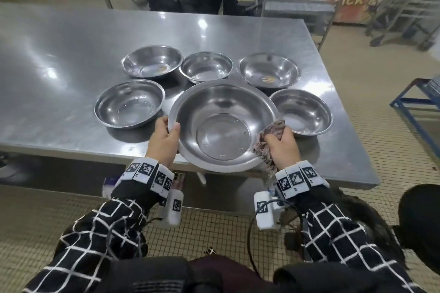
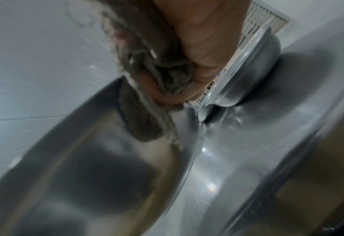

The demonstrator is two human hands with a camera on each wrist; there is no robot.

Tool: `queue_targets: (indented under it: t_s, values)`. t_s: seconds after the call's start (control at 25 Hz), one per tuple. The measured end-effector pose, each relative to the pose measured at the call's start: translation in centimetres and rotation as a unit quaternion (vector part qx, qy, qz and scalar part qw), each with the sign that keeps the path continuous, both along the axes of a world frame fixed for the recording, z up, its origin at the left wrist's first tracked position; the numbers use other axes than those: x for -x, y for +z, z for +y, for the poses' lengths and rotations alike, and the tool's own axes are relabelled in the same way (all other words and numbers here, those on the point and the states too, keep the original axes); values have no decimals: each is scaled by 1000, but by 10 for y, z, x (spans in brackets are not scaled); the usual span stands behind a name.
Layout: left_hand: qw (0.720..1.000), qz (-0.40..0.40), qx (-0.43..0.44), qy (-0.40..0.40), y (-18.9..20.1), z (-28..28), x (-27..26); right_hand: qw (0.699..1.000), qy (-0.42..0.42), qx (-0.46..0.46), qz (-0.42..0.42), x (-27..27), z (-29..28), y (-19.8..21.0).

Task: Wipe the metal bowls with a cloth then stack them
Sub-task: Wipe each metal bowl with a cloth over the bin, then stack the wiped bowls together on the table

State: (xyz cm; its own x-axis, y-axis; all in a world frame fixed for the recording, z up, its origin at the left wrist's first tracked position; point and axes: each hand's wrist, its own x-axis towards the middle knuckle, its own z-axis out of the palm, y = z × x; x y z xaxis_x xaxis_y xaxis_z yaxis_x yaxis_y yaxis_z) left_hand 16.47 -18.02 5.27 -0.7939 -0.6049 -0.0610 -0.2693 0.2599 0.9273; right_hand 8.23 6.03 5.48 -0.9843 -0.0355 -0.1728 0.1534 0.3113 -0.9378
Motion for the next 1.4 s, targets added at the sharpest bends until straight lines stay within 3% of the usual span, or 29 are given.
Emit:
queue_targets:
  t_s: [0.2,0.4,0.76,0.96,1.24,1.4]
  values:
    - [997,-49,-14,-59,-21,-54,18,998,-1,-63,-2,17,-38,-11]
    - [989,-113,24,-95,-31,-69,24,995,-3,-96,-25,31,-56,-28]
    - [989,-107,55,-86,-44,-70,29,982,-57,-177,-14,50,-55,-20]
    - [992,-62,100,-53,-48,-66,27,952,-5,-305,1,45,-30,-4]
    - [991,-49,113,-49,-50,-67,31,986,-1,-166,5,35,-43,-33]
    - [989,-51,127,-57,-50,-70,35,983,-42,-168,54,25,-61,-61]
